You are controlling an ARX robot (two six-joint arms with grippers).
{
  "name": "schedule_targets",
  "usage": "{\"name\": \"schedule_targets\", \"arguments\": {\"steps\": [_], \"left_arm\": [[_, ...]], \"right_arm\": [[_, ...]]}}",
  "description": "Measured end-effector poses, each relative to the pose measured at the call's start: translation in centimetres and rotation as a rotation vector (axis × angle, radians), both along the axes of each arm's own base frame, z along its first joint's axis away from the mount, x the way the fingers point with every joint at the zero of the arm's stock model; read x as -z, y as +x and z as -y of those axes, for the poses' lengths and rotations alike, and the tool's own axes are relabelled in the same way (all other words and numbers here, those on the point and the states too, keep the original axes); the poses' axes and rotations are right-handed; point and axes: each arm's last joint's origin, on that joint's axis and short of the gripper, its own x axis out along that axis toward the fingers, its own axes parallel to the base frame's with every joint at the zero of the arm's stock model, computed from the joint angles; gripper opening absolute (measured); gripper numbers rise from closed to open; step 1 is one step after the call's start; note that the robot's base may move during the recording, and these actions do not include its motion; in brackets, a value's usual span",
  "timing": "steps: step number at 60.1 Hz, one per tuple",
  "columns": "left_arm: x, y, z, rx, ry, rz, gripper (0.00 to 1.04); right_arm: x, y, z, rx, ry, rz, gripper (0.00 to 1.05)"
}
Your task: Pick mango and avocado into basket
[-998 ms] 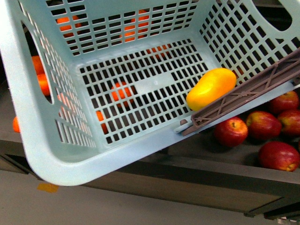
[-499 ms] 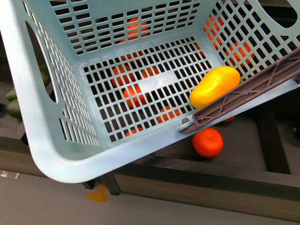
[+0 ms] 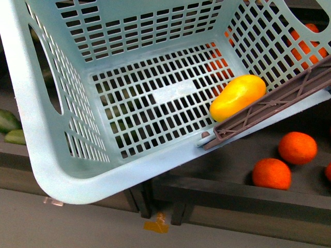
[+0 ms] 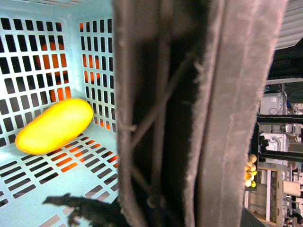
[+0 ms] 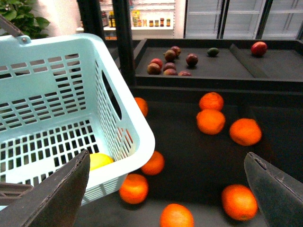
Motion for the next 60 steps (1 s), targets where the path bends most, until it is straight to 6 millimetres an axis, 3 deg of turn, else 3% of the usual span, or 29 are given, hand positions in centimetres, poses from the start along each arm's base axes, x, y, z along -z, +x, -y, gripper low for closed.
{"name": "schedule_targets", "arguments": {"steps": [60], "left_arm": [[-0.05, 0.00, -0.03, -0.003, 0.000, 0.002, 0.15]], "right_arm": [[0.03, 0.00, 0.00, 0.001, 0.000, -0.001, 0.96]]}}
